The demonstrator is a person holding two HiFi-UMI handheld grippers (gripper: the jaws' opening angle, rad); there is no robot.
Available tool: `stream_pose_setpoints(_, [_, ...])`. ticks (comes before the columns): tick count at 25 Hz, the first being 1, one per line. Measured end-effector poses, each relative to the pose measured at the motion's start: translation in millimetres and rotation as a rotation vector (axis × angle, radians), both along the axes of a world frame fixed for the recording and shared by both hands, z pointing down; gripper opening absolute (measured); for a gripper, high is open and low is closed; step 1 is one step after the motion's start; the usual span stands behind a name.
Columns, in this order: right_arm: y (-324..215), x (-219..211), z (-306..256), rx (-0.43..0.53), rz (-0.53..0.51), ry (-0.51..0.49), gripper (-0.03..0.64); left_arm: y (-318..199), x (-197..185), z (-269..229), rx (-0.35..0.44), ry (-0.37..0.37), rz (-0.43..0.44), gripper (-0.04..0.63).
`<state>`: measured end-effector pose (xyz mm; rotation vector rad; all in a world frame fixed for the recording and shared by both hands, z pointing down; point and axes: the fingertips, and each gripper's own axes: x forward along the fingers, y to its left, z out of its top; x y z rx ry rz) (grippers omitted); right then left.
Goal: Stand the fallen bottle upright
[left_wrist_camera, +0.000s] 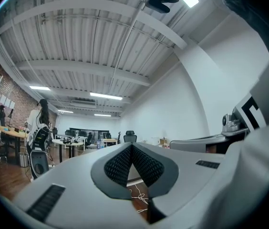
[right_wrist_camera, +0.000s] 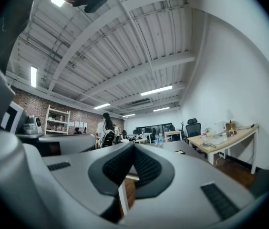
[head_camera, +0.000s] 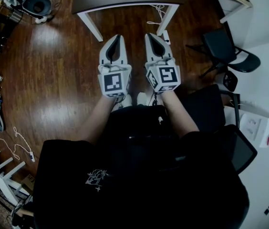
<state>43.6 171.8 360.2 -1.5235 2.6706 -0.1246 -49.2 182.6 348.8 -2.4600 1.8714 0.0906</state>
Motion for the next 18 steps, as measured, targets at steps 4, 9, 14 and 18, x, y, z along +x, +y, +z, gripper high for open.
stream_pose_setpoints(4, [-1.4,-0.8,2.0,-0.009,-0.005,0.016,0.011,-1.7,1.7,-1.5,0.006,0.004,0.007,-0.014])
stream_pose_setpoints(9, [-3.7,-0.9,2.4,-0.002,-0.008,0.017,0.011,-3.1,1.8,-0.1,0.003,0.001,0.007,-0.014])
stream_pose_setpoints(14, [-5.8,-4.6,-2.8,0.007,-0.009,0.017,0.011,-6.5,-3.0,-3.8,0.013,-0.002,0.002,-0.014])
stream_pose_setpoints(18, [-6.2,-4.0,-4.7,0.01,-0.005,0.019,0.011,-7.2,-2.7,-5.6,0.012,0.002,0.004,-0.014])
